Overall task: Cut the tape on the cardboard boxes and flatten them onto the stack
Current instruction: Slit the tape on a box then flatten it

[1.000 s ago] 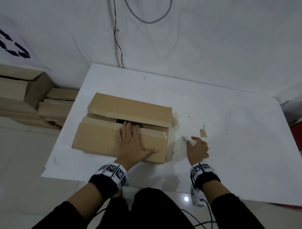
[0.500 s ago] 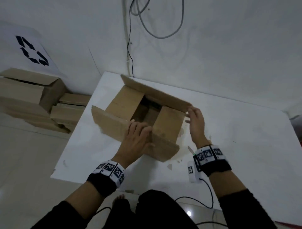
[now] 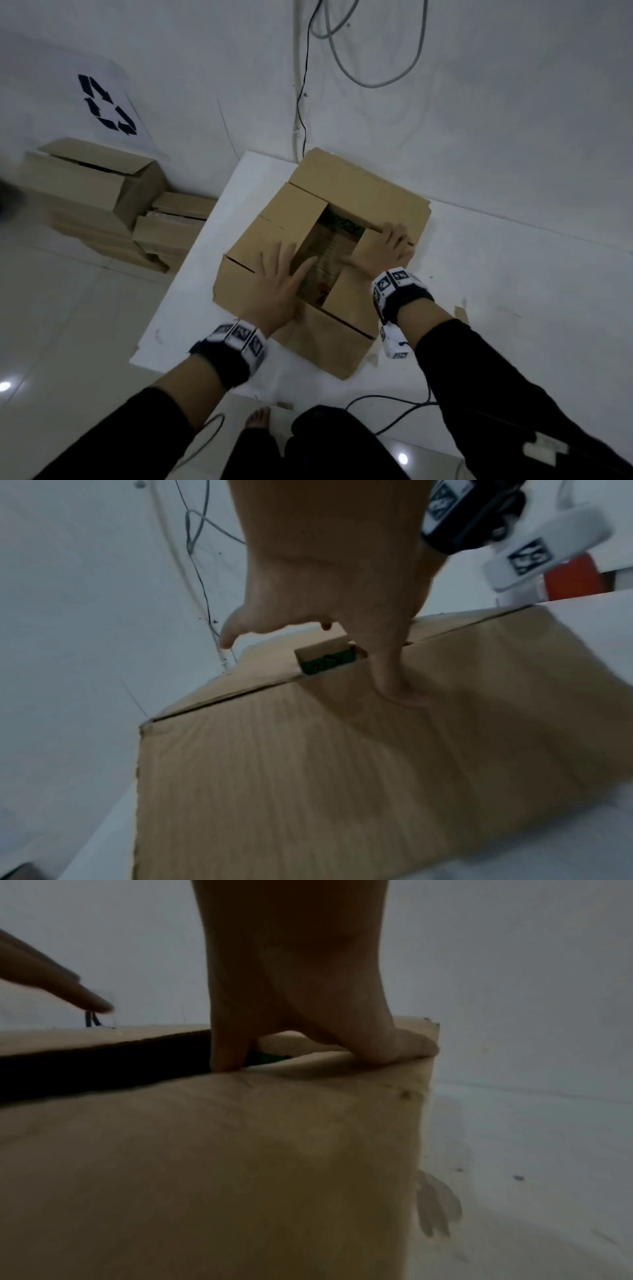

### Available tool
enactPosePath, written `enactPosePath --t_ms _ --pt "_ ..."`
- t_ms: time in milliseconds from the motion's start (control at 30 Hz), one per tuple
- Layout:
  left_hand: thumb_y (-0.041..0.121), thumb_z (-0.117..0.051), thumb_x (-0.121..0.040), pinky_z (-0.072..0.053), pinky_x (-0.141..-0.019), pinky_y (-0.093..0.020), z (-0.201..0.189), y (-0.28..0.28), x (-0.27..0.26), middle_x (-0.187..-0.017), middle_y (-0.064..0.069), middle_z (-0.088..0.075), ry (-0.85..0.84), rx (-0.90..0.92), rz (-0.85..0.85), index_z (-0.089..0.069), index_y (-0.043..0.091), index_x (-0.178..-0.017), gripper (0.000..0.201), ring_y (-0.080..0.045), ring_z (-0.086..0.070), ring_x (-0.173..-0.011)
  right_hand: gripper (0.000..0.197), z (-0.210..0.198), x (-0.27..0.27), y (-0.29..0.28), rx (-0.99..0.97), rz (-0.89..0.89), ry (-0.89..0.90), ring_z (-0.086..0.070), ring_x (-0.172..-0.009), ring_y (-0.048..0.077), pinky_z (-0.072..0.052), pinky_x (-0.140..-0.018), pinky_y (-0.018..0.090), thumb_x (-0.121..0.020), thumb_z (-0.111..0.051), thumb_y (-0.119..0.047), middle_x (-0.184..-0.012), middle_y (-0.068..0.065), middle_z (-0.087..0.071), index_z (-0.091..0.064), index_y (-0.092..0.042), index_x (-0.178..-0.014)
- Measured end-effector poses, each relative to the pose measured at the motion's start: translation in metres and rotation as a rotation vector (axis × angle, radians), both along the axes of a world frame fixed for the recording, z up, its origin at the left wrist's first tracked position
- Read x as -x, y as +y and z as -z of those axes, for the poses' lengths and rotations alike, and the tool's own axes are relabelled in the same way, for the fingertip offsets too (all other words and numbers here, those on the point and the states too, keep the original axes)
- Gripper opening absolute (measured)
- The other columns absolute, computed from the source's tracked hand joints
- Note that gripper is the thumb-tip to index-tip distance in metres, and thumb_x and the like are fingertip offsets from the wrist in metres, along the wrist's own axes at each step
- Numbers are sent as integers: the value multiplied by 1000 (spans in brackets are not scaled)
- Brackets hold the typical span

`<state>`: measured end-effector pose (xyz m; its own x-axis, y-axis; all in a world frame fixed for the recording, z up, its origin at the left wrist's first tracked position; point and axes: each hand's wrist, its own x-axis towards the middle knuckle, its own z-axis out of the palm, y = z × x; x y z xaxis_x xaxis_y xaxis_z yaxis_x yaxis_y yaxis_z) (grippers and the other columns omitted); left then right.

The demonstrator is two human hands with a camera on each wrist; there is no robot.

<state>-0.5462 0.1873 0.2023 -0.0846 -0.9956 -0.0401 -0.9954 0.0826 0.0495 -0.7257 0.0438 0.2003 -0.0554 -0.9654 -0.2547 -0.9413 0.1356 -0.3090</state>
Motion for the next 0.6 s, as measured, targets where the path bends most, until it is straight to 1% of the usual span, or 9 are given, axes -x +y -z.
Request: enactPosePath --t_ms 67,133,200,267,333,400,467,533,600 --pt "70 -72 -60 3 -105 -75 -5 -22 -7 -156 -18 18 -84 -220 8 -4 35 -153 120 -47 17 -141 129 8 -1 3 40 7 6 6 -150 35 1 -120 56 -64 -77 -67 -164 14 7 -4 -13 -156" --pt "81 -66 -55 14 -102 -72 -11 -33 -17 -152 -14 34 -116 -386 6 -5 34 -153 124 -43 33 -137 120 7 9 0 33 -10 -90 5 -151 32 0 -120 55 -69 -73 -65 -164 10 5 -5 -16 -156" --pt "84 -64 -53 12 -105 -72 -17 -37 -27 -152 -11 36 -69 -461 1 -5 36 -152 126 -42 34 -136 113 -12 29 1 -26 5 -379 -3 -151 27 -9 -121 51 -73 -70 -60 -164 4 0 -4 -19 -156" --pt "81 -60 -64 5 -109 -71 -24 -35 -36 -156 -10 29 36 -457 2 -3 40 -152 113 -43 27 -140 97 -39 53 10 1 56 -730 -27 -143 25 -34 -112 42 -79 -64 -47 -157 2 -23 -12 -18 -156" --pt "57 -61 -84 -13 -113 -65 -30 -30 -48 -160 -9 10 197 -327 1 -10 42 -151 86 -39 5 -146 74 -58 84 24 32 118 -832 -39 -133 22 -43 -98 27 -94 -56 -19 -149 3 -35 -15 -17 -155" --pt "20 -63 -90 -35 -107 -56 -39 -27 -67 -155 -11 -20 442 -58 -30 -26 39 -148 71 -35 -28 -140 76 -64 117 40 58 177 -682 -39 -133 25 -40 -95 25 -95 -55 -6 -148 9 -34 -9 -12 -156" --pt "6 -58 -89 -47 -95 -49 -51 -25 -91 -138 -15 -44 578 166 -152 -40 30 -142 61 -37 -51 -118 89 -56 139 56 91 203 -457 -35 -137 37 -36 -107 36 -87 -59 -7 -155 20 -20 -4 -15 -156" --pt "4 -62 -84 -40 -97 -50 -55 -24 -114 -136 -21 -46 380 279 -332 -46 20 -140 60 -43 -48 -119 83 -43 139 77 153 118 -140 -25 -142 41 -25 -116 54 -87 -50 -3 -159 21 -10 -8 -24 -156" --pt "9 -68 -81 -21 -109 -57 -47 -21 -129 -147 -29 -33 108 278 -405 -52 15 -136 58 -51 -28 -134 64 -30 122 100 310 -176 12 -29 -141 42 -18 -117 54 -87 -47 -4 -155 16 -26 -33 -20 -148"
